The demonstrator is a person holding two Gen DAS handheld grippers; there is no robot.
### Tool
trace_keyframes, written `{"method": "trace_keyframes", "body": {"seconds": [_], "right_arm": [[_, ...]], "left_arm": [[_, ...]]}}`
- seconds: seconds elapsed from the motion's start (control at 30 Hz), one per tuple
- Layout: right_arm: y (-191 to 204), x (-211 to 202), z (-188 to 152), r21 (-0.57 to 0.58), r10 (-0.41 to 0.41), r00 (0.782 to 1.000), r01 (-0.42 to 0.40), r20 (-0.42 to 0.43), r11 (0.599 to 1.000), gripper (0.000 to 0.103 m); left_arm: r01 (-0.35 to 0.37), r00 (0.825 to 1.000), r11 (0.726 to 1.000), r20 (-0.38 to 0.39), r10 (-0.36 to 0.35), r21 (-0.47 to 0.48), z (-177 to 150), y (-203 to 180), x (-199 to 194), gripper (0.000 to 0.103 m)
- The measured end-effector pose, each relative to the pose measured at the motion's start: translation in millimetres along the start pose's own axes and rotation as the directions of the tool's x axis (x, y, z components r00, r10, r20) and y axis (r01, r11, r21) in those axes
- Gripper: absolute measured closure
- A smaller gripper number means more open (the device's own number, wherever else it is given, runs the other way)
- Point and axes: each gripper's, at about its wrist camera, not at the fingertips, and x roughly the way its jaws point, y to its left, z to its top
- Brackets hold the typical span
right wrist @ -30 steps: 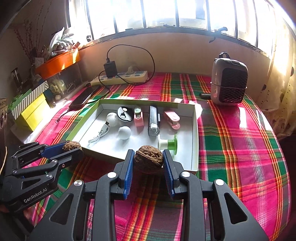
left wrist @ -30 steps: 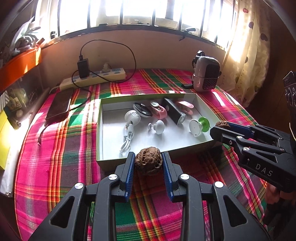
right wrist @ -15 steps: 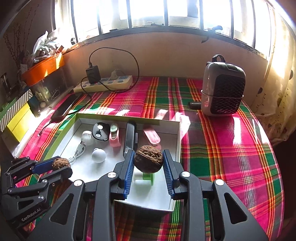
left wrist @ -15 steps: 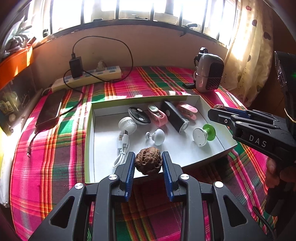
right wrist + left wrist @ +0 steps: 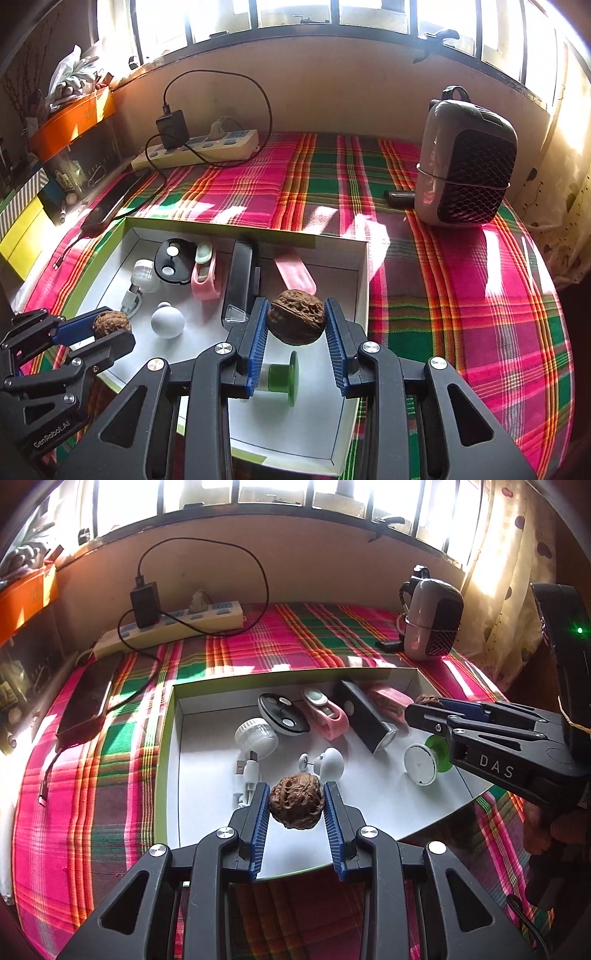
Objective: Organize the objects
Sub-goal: 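Lower the walnuts into the box and open both tools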
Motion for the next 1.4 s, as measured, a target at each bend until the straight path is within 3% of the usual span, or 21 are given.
{"method": "trace_keyframes", "body": {"seconds": [1.4], "right_arm": [[1,13,-4,-0.021,-0.038,0.999,0.038,-0.008,0.999,0.071]], "left_arm": [[-0.005,0.999,1.000,-0.041,0.004,-0.017,2,3,18,0.076]]}}
